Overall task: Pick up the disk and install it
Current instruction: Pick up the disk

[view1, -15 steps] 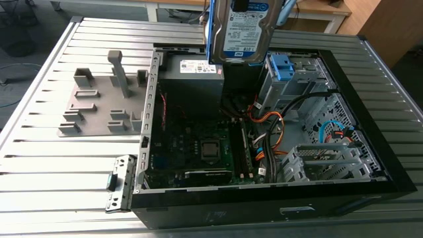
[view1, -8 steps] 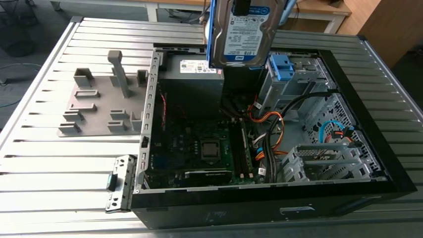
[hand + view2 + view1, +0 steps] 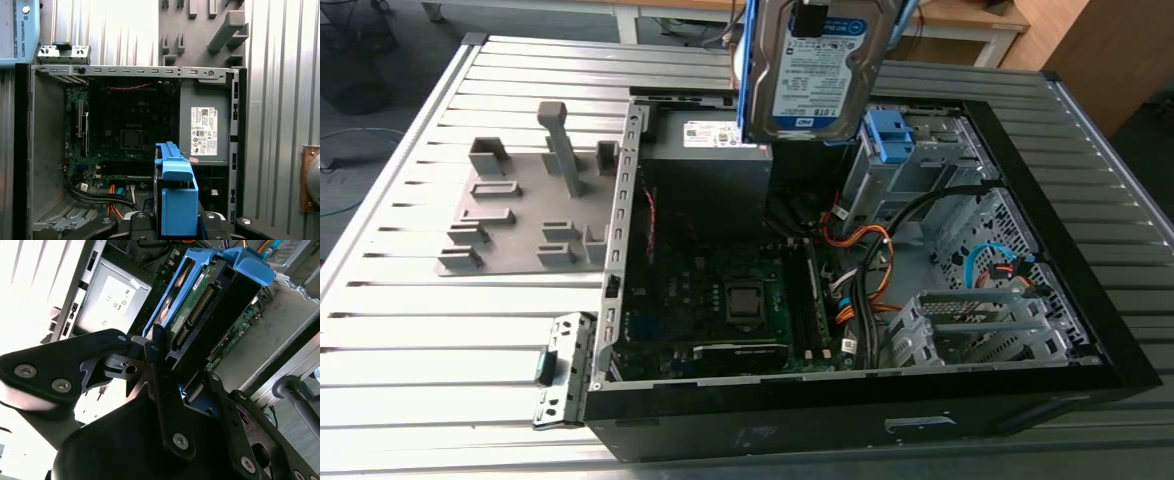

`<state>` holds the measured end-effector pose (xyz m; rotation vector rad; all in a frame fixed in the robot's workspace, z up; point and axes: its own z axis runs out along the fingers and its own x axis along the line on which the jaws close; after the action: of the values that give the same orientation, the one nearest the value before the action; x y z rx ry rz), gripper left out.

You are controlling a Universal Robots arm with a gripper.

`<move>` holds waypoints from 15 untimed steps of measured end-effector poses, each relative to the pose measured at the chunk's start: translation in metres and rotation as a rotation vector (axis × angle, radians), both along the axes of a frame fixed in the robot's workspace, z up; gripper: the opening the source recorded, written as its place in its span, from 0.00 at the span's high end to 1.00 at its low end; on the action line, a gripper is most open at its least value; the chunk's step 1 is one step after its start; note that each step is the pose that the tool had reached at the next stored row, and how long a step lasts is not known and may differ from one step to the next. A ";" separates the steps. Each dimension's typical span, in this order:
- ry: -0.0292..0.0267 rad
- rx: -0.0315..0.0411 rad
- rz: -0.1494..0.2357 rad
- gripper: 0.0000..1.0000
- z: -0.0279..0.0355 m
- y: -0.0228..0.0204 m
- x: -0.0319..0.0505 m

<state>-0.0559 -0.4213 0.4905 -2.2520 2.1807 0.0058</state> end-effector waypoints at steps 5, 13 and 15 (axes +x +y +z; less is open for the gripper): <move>0.0000 0.0001 0.000 0.64 -0.0001 -0.0042 0.0000; 0.0000 0.0001 0.000 0.64 -0.0003 -0.0111 0.0000; 0.0000 0.0000 0.000 0.64 -0.0003 -0.0128 0.0000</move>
<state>-0.0559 -0.4341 0.4902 -2.2520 2.1808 0.0059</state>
